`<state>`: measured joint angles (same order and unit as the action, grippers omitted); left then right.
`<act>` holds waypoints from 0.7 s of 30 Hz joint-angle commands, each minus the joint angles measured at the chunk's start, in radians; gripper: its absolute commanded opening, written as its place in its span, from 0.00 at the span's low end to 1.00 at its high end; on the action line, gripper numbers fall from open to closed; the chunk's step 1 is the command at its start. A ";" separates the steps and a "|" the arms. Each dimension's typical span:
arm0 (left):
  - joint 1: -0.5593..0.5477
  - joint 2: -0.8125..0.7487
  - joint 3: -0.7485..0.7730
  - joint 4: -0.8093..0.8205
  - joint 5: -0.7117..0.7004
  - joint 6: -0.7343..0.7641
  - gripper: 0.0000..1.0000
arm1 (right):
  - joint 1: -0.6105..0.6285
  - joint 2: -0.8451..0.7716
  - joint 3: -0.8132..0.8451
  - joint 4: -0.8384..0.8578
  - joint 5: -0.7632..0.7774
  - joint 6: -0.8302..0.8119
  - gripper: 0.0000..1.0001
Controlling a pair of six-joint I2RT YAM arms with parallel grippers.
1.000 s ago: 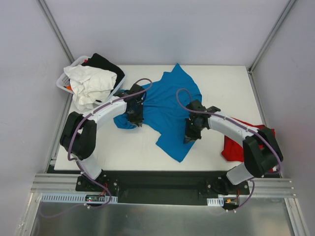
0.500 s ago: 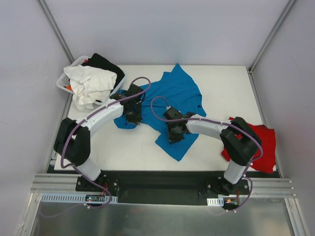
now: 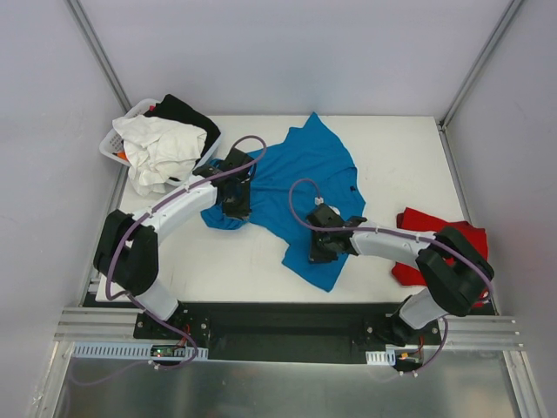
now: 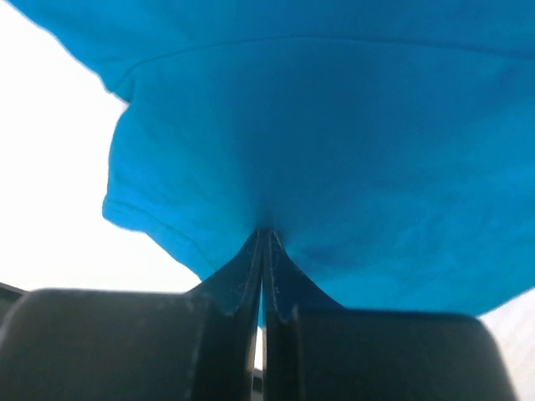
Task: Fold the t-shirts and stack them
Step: Flatten the tshirt out
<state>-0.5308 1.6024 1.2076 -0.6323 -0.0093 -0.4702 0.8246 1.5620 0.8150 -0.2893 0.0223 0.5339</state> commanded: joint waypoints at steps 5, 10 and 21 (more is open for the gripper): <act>-0.006 0.040 0.066 0.020 0.008 0.002 0.17 | 0.001 -0.109 -0.100 -0.246 0.068 0.035 0.01; -0.006 0.041 0.063 0.025 0.008 0.001 0.16 | -0.001 -0.155 -0.132 -0.278 0.067 0.054 0.01; -0.005 0.033 0.026 0.025 0.008 0.015 0.17 | -0.001 -0.270 -0.201 -0.343 0.068 0.081 0.01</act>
<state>-0.5304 1.6405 1.2407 -0.6090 -0.0082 -0.4706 0.8242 1.3201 0.6441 -0.5209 0.0608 0.5987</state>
